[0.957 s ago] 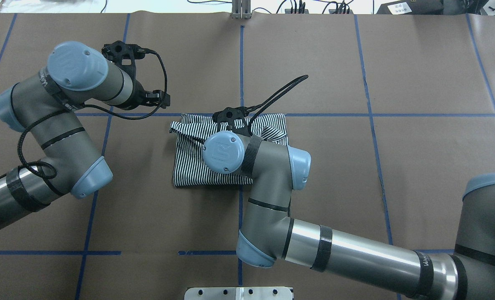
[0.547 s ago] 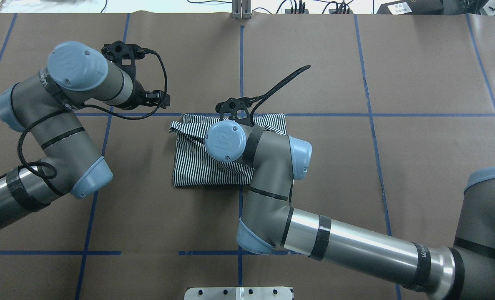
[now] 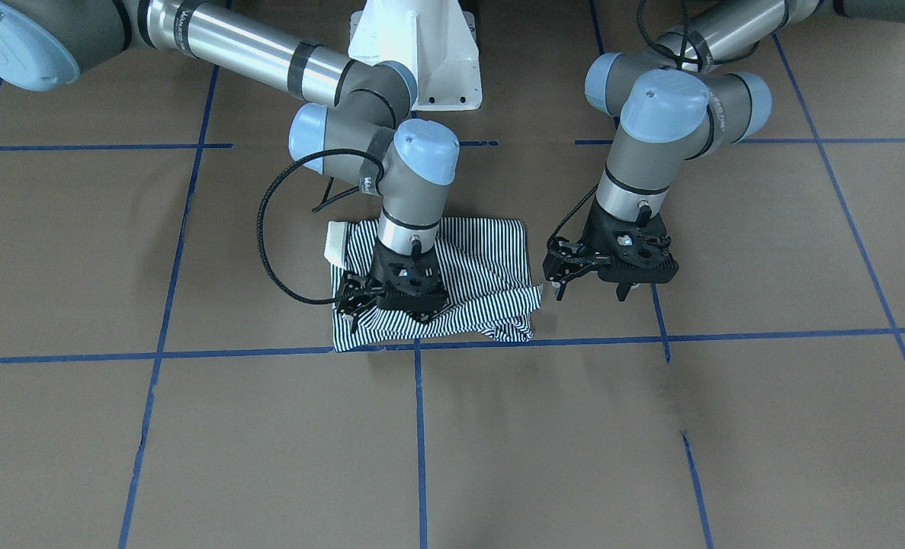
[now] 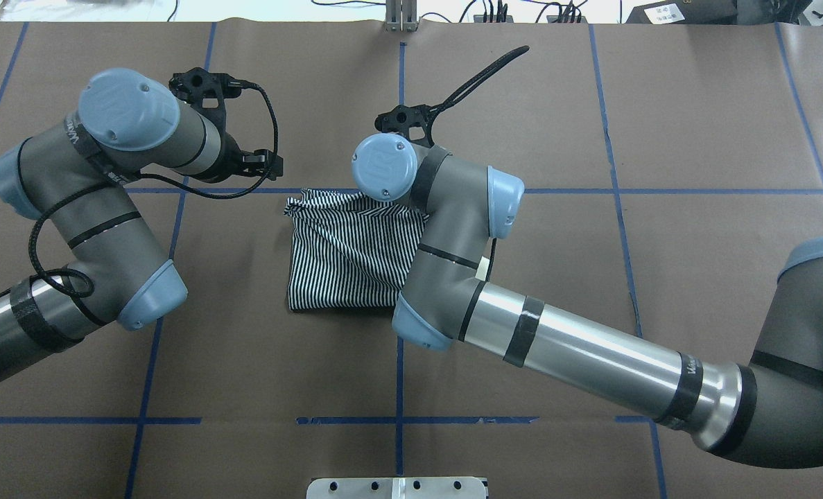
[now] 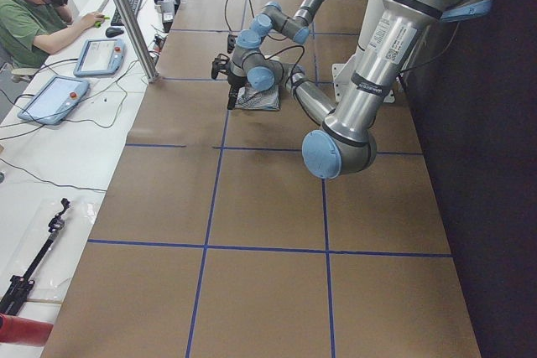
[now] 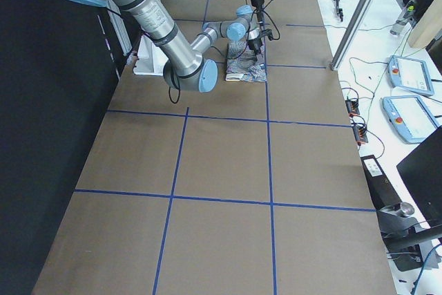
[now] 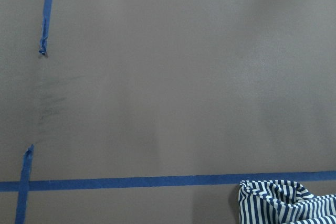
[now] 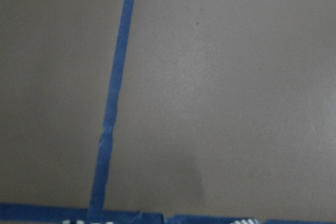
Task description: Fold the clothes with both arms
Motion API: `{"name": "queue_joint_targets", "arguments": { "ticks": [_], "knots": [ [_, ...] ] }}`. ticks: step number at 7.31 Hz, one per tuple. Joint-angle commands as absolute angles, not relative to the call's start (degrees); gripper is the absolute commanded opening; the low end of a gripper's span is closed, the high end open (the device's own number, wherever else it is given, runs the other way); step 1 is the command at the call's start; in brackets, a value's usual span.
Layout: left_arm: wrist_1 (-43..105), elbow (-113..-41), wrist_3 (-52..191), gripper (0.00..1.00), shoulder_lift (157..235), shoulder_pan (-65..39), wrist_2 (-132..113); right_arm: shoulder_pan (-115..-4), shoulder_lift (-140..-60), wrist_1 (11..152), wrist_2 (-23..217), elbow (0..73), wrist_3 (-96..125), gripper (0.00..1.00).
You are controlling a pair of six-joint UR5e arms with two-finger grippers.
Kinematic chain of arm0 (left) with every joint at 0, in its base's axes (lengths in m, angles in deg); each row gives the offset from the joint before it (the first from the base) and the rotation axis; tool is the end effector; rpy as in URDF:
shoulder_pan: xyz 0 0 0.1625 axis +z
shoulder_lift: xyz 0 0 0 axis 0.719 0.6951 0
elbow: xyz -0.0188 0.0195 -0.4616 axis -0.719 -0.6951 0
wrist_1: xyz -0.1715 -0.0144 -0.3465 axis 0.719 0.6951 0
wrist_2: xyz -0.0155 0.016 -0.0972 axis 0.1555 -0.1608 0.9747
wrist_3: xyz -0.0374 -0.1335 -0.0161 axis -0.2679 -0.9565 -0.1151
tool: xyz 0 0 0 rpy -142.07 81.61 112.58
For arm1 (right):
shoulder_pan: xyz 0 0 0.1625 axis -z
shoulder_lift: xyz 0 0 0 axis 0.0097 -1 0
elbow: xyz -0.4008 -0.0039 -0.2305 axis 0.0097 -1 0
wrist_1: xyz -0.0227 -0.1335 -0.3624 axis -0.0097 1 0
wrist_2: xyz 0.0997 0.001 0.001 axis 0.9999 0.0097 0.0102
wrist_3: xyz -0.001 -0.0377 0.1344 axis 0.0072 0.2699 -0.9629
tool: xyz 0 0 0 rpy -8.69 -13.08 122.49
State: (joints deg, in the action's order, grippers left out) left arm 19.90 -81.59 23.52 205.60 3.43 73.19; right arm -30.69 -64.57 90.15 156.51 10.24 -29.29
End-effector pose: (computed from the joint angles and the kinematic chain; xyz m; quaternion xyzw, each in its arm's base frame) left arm 0.4418 -0.5399 0.3712 0.1563 0.4050 -0.0506 0.8994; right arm -0.6484 -0.5715 0.2867 0.2131 -0.2332 0.0327 0.9482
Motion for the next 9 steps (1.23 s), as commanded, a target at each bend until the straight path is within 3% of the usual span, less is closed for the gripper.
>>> {"name": "queue_joint_targets", "arguments": {
  "ticks": [1,6,9],
  "knots": [
    [19.9,-81.8,23.5,1.00,205.6,3.4,73.2,-35.8,-62.5,84.5,157.7,2.3,-25.6,1.00],
    [19.9,-81.9,23.4,1.00,205.6,3.5,73.2,-35.2,-64.3,84.8,163.4,9.1,-25.6,1.00],
    [19.5,-77.5,15.3,1.00,209.1,8.8,72.6,-35.6,-66.2,88.5,167.4,15.6,-25.0,1.00]
  ]
}}
